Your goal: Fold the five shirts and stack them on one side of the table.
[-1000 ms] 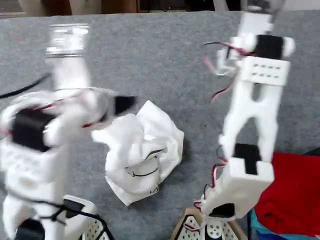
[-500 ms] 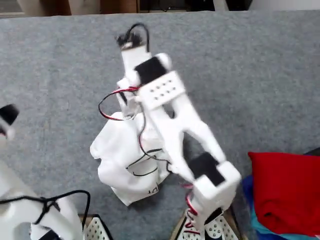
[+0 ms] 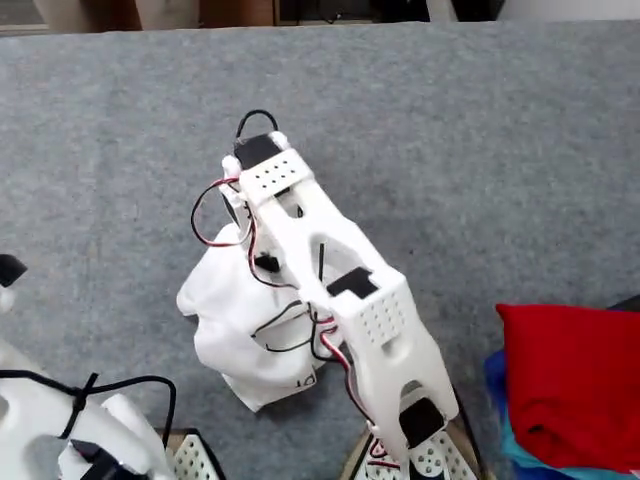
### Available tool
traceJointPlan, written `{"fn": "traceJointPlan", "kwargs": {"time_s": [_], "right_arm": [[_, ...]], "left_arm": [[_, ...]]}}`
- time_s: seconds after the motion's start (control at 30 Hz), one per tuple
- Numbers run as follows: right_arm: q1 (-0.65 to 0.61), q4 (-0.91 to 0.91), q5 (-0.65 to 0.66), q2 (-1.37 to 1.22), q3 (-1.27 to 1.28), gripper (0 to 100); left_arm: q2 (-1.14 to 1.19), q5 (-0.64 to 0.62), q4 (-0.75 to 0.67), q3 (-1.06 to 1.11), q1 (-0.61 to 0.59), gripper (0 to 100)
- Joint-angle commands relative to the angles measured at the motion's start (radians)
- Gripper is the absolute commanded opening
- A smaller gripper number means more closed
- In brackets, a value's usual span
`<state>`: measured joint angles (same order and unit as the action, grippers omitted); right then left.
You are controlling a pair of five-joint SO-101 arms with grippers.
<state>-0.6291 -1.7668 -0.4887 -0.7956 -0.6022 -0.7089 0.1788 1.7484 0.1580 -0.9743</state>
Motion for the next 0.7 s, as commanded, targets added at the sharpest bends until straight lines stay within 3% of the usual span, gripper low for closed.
{"fn": "traceJointPlan", "kwargs": {"time_s": [0.0,0.17,0.43,0.67], "right_arm": [[0.071,-0.009,-0.009,-0.016,-0.091,26.9],[0.153,-0.009,-0.002,-0.03,-0.111,0.0],[0.197,-0.018,-0.003,0.051,-0.266,0.6],[0.203,0.014,-0.011,0.259,-0.618,0.5]], "left_arm": [[-0.008,0.006,0.009,-0.005,-0.006,32],[-0.008,0.003,0.009,-0.005,-0.006,32],[-0.008,0.003,0.009,-0.005,-0.006,32],[-0.008,0.003,0.009,-0.006,-0.006,32]]}}
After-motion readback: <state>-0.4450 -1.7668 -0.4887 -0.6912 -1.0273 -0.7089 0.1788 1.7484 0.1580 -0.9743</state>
